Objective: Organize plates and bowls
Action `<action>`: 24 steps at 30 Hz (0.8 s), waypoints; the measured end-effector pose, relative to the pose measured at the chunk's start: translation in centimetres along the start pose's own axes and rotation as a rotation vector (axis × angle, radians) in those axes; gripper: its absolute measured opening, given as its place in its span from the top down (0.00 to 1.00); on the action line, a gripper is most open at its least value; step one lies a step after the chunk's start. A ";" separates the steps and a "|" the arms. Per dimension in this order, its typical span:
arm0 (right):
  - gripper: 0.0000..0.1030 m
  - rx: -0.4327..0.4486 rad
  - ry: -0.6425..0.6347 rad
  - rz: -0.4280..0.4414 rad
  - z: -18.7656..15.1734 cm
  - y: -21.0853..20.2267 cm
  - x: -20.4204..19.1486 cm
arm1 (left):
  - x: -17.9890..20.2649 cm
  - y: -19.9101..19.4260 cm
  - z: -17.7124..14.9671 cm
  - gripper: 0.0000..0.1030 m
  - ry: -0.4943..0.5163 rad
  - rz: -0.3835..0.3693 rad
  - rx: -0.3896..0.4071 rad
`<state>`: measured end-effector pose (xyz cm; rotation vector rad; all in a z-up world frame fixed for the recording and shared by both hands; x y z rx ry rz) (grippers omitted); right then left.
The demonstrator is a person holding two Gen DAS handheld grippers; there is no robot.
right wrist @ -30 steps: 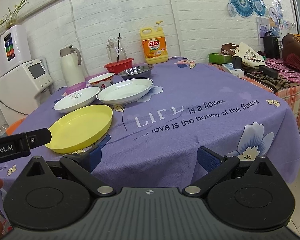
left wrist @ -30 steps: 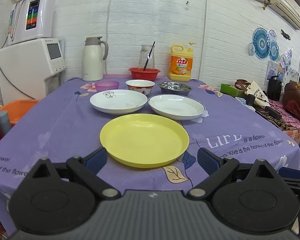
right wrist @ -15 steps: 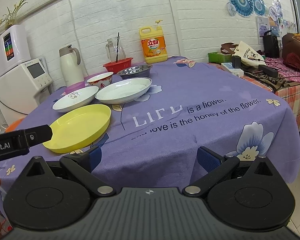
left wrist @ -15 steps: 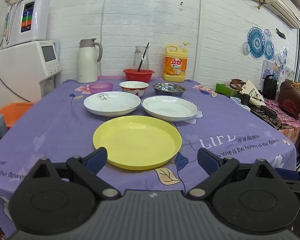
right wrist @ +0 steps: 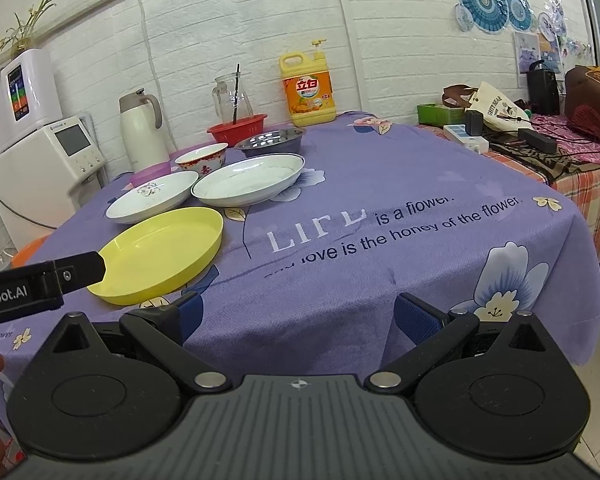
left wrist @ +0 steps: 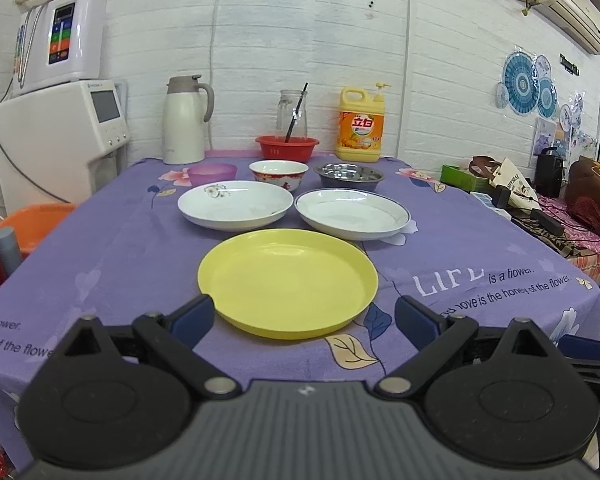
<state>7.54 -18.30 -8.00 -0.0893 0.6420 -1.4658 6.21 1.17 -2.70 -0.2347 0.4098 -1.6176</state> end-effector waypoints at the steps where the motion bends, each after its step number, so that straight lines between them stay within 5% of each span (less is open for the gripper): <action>1: 0.00 0.001 -0.002 0.000 0.0 0.0 0.0 | -0.6 0.2 0.1 0.07 -0.007 0.007 0.005; 8: 0.00 0.025 -0.021 0.039 0.3 0.9 -1.2 | -5.5 3.8 0.0 0.07 -0.102 0.083 -0.034; 24: 0.00 -0.140 -0.197 0.121 2.8 10.7 -7.4 | -10.3 10.3 -0.1 0.07 -0.200 0.047 -0.164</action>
Point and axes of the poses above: each gripper's, at about its wrist camera, not at the fingertips, and y roughly the way its jaws point, x to its right, z to its top, the point moved 6 cm from there along y, roughly the way its jaws point, and after that the axes turned 9 degrees about y, right-handed, at the moved point
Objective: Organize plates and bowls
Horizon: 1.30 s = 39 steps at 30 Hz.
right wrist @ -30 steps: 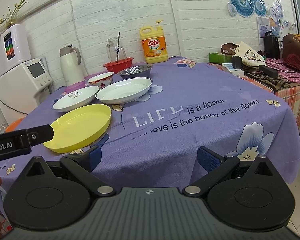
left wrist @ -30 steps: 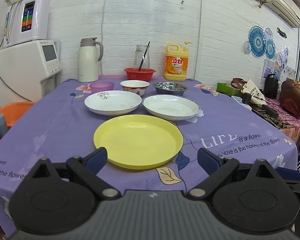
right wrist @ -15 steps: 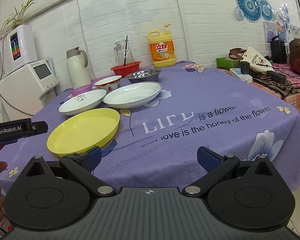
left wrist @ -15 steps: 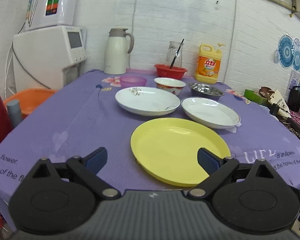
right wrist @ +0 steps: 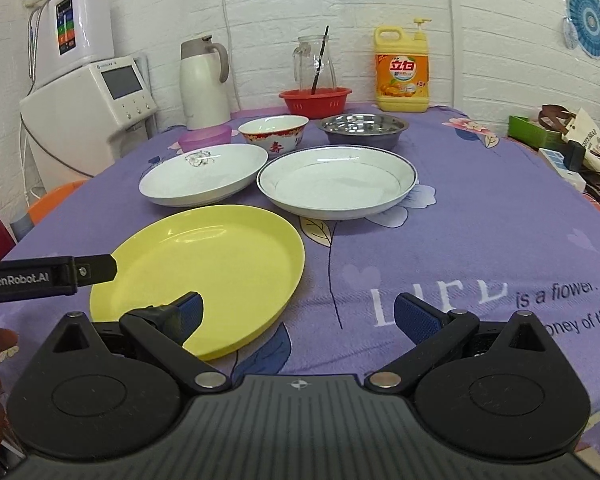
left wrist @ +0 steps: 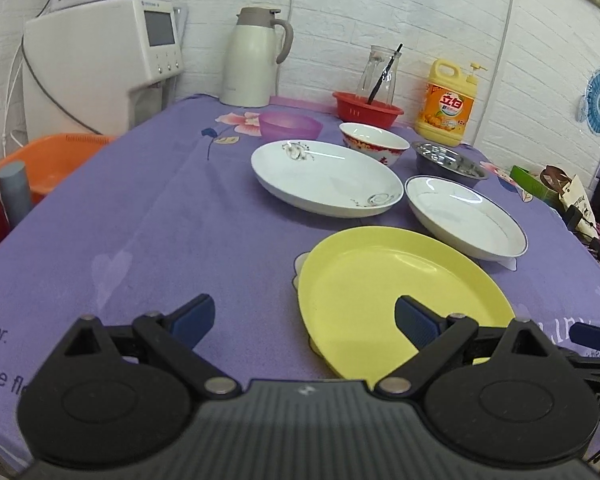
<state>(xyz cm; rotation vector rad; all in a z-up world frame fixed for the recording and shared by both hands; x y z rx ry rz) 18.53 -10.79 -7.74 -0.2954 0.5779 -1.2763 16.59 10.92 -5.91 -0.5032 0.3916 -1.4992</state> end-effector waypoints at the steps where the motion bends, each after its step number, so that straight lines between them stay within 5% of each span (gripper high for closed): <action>1: 0.00 -0.012 -0.009 -0.007 0.3 0.8 -0.1 | -0.2 0.5 0.2 0.07 -0.014 -0.013 -0.011; 9: 0.00 -0.118 -0.076 -0.046 0.4 5.4 -0.9 | -0.6 4.2 0.8 0.07 0.013 -0.035 -0.078; 17: 0.00 -0.056 -0.078 0.001 0.0 5.3 -0.8 | 0.3 5.2 0.6 0.07 0.105 -0.027 -0.085; 30: 0.00 -0.136 -0.092 0.053 0.9 5.8 -2.0 | 2.0 6.1 1.1 0.09 0.180 -0.036 -0.136; 34: 0.00 -0.118 -0.119 0.061 0.5 5.6 -2.7 | 2.4 5.8 1.0 0.25 0.191 -0.074 -0.113; 36: 0.00 -0.101 -0.123 0.073 0.3 5.5 -3.1 | 2.7 5.4 0.9 0.50 0.177 -0.114 -0.096; 39: 0.00 -0.045 -0.109 0.042 -0.2 5.4 -3.7 | 2.9 5.2 0.9 0.53 0.163 -0.094 -0.092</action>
Point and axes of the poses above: each gripper's, at about its wrist camera, not at the fingertips, and y roughly the way its jaws point, x to its right, z to its top, the point moved 6 cm from there along y, roughly the way its jaws point, and after that the axes turned 9 degrees about y, right-handed, at the moved point
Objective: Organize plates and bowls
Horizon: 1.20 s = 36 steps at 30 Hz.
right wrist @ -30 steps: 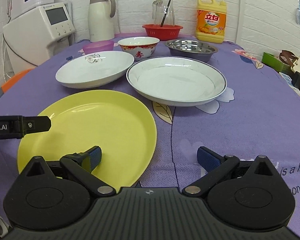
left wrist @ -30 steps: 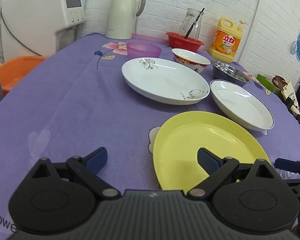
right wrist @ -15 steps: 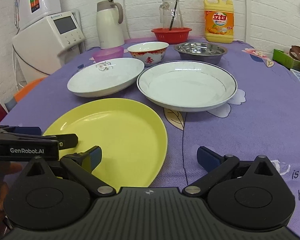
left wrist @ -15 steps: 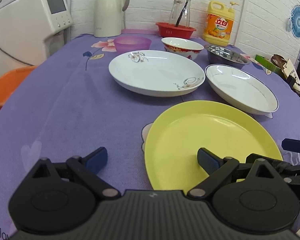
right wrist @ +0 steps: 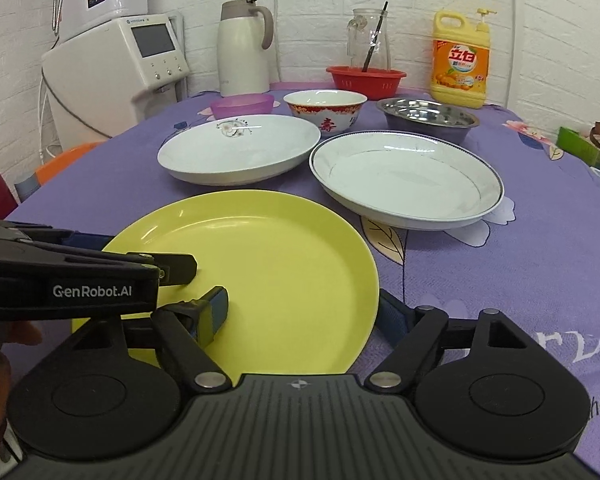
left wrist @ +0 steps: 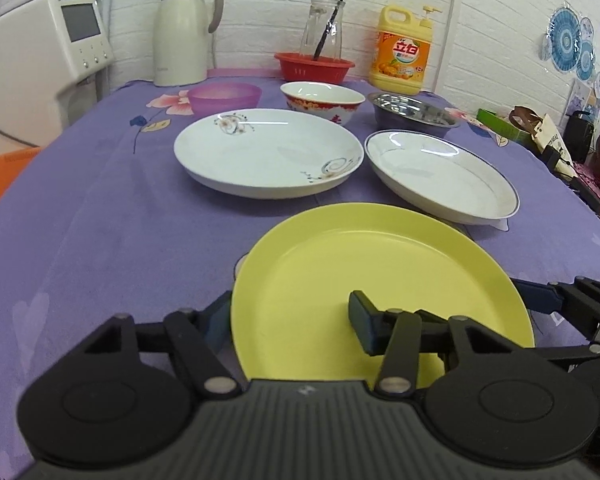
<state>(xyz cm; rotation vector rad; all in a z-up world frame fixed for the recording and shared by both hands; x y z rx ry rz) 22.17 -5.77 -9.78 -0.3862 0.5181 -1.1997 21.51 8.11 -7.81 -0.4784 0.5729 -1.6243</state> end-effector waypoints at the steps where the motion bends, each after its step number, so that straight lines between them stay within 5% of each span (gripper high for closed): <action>1: 0.00 0.008 0.007 -0.015 0.0 0.0 -0.2 | -0.1 -0.2 0.0 0.54 -0.009 0.002 -0.007; 15: 0.00 -0.013 -0.117 0.140 1.3 1.3 -9.2 | -9.2 -4.5 -2.0 0.54 -0.157 0.158 -0.008; 28: 0.00 -0.056 -0.074 0.114 0.7 2.5 -7.4 | -7.7 -1.9 -1.6 0.53 -0.116 0.137 0.017; 36: 0.00 -0.073 -0.078 0.117 0.7 2.0 -6.4 | -6.5 -1.0 -1.0 0.36 -0.101 0.097 0.019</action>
Point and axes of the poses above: each gripper's, at about its wrist camera, not at the fingertips, and y roughly the way its jaws point, x to its right, z to its top, the point moved 6 cm from there along y, roughly the way its jaws point, and after that the axes turned 9 degrees about y, right-handed, at the moved point
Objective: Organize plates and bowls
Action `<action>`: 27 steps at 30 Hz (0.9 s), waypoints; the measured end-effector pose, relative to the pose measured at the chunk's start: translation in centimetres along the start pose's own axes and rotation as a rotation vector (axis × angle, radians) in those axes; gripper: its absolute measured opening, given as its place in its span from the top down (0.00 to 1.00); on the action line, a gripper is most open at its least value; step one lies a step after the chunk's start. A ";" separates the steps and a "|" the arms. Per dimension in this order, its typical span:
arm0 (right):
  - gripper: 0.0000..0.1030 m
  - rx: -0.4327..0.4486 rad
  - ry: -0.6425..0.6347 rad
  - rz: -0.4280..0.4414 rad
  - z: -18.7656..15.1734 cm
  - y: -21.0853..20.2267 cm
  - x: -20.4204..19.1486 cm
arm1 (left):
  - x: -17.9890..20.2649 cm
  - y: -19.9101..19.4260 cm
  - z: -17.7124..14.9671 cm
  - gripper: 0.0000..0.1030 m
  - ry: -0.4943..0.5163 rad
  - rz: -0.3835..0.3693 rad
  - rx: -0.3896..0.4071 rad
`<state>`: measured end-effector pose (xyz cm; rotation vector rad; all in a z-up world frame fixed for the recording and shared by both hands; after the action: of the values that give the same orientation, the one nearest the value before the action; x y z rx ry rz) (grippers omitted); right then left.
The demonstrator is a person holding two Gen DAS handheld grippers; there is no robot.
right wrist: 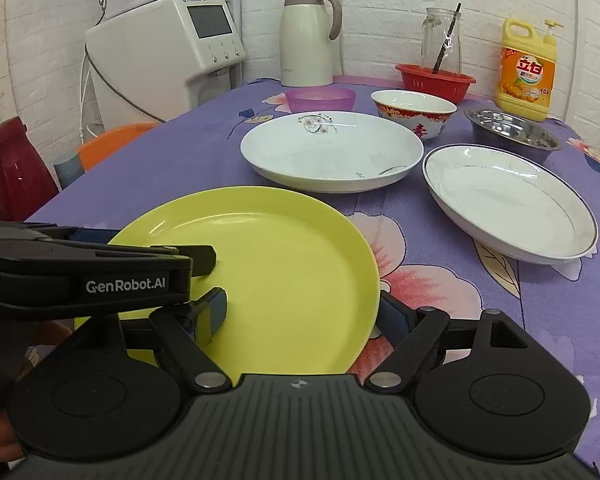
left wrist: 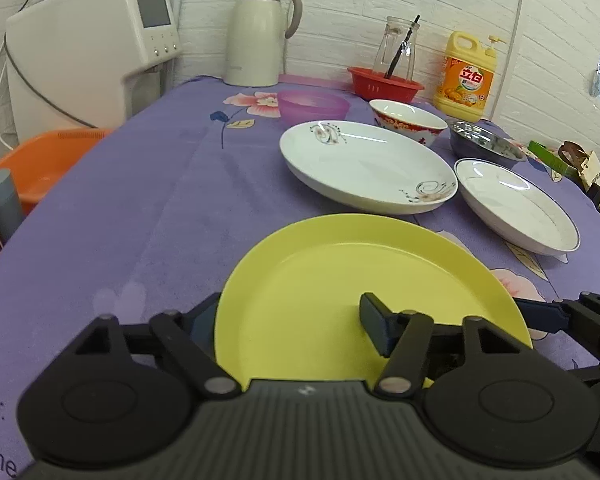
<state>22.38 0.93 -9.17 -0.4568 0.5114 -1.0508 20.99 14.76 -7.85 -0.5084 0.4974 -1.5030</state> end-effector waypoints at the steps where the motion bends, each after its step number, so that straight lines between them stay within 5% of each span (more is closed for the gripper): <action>1: 0.00 -0.006 0.004 0.008 0.1 0.0 0.1 | -0.1 0.0 0.1 0.36 -0.011 -0.015 0.000; 5: 0.00 0.036 0.070 0.038 1.7 -1.3 1.6 | -2.2 -0.2 1.6 0.33 -0.074 -0.064 0.022; 12: 0.00 0.125 0.038 0.043 8.9 0.6 4.3 | -6.0 0.6 6.6 0.33 -0.107 -0.019 0.086; 20: 0.00 0.009 0.003 0.046 13.3 9.0 5.6 | -7.2 3.7 7.7 0.33 -0.108 -0.003 0.034; 27: 0.00 -0.125 -0.024 0.026 13.2 13.0 5.5 | -9.0 5.3 8.5 0.33 -0.133 -0.012 0.018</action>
<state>41.49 2.95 -7.24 -0.5717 0.5622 -0.9910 30.22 23.89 -4.27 -0.5935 0.3770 -1.4734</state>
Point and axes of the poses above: each gripper's, at about its wrist camera, not at the fingertips, and y roughly the way its jaws point, x to its right, z to its top, the point moved 6 cm from there along y, roughly the way its jaws point, and after that the axes turned 9 degrees about y, right-handed, at the moved point
